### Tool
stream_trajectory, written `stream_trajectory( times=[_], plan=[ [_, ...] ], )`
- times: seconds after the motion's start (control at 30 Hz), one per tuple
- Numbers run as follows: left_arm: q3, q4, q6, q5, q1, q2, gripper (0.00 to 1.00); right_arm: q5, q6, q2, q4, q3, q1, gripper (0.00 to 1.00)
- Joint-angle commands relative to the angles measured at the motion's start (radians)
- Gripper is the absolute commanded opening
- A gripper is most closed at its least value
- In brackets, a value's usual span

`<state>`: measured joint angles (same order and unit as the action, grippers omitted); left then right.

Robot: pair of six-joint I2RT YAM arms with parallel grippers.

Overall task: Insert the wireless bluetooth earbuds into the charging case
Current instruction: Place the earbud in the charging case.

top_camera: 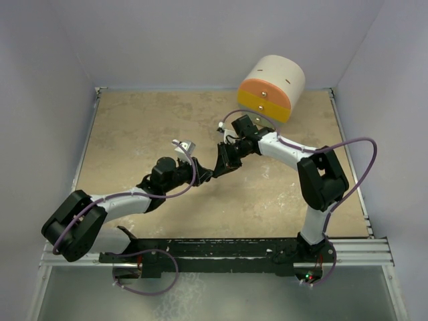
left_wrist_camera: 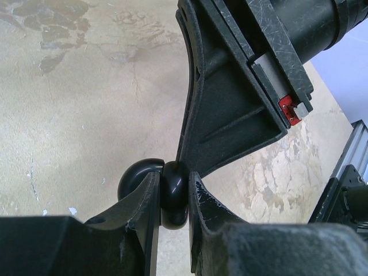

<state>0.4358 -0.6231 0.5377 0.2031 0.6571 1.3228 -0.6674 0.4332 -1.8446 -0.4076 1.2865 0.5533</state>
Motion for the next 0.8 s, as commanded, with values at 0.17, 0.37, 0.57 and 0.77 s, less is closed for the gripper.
stream_trajectory(
  times=[0.17, 0.37, 0.57, 0.77],
  plan=[
    [0.048, -0.074, -0.005, 0.004, 0.01, -0.003, 0.0, -0.003, -0.019, 0.057, 0.015, -0.017, 0.0, 0.0],
    [0.056, -0.066, -0.006, -0.005, 0.01, 0.007, 0.0, -0.002, -0.019, 0.063, 0.011, -0.011, 0.0, 0.0],
    [0.055, -0.067, 0.001, -0.005, 0.01, 0.012, 0.0, 0.0, -0.016, 0.079, 0.015, -0.017, -0.001, 0.0],
    [0.058, -0.059, 0.0, -0.006, 0.01, 0.004, 0.0, -0.007, -0.018, 0.089, 0.026, -0.05, 0.0, 0.0]
  ],
)
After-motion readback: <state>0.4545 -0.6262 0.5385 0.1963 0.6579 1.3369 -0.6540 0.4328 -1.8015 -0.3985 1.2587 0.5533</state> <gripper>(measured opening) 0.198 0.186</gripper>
